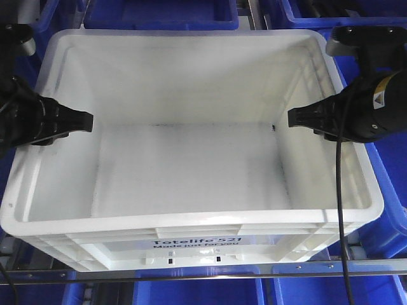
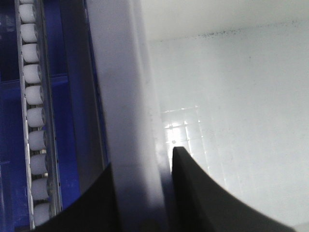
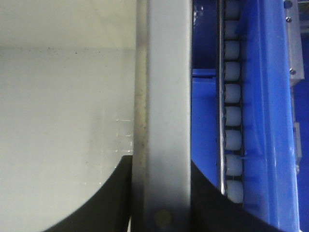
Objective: Move bin from left to right shelf
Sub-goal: 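Push the held tote forward onto the rollers between the blue bins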
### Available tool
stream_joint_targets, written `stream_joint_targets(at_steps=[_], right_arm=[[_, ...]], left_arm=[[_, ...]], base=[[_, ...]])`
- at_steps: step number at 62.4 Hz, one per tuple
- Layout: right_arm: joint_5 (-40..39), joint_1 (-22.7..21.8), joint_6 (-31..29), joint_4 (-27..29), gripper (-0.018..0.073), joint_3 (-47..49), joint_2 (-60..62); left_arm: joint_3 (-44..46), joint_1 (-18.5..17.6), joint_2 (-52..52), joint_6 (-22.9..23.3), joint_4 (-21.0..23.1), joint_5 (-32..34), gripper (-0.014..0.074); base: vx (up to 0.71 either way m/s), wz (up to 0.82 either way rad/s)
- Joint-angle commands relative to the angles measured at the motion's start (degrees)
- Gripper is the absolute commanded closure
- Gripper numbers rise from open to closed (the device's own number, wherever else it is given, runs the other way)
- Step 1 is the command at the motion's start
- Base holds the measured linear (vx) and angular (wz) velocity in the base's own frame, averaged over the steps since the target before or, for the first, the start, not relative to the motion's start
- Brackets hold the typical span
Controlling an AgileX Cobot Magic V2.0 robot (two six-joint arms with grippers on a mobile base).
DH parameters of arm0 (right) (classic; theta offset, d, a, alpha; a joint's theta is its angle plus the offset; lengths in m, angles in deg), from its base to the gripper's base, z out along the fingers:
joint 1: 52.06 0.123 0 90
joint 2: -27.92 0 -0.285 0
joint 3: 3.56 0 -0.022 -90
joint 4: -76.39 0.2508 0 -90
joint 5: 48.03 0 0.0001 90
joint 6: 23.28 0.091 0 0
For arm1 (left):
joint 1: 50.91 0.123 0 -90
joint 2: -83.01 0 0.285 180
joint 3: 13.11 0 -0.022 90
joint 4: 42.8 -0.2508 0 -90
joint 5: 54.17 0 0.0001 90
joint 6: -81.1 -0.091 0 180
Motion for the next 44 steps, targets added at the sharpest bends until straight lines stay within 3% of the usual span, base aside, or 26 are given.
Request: stream_joint_targets(at_steps=[1,7,21,44], right_arm=[[-8.19,-1.13,0.33,-7.32,0.0561,2.19,0.47],[-10.55,-1.13,0.56,-7.26,0.0561,2.19,-1.12],[-13.81,-1.13,0.80,-7.03,0.0561,2.19,-3.78],[-15.84,-1.13,1.20,-6.73,0.0561,2.19,-6.70]], left_arm=[[2.15,0.29,-1.09,-1.76,-4.56,7.07,0.0576],[2.15,0.29,0.05,-1.09,-6.27,7.77,0.0576],[2.15,0.29,2.79,5.44,-13.38,7.86,0.0576],[2.15,0.29,7.00,5.72,-18.98,8.97,0.0576]], base=[[0.00,0.00],[0.00,0.00],[0.00,0.00],[0.00,0.00]])
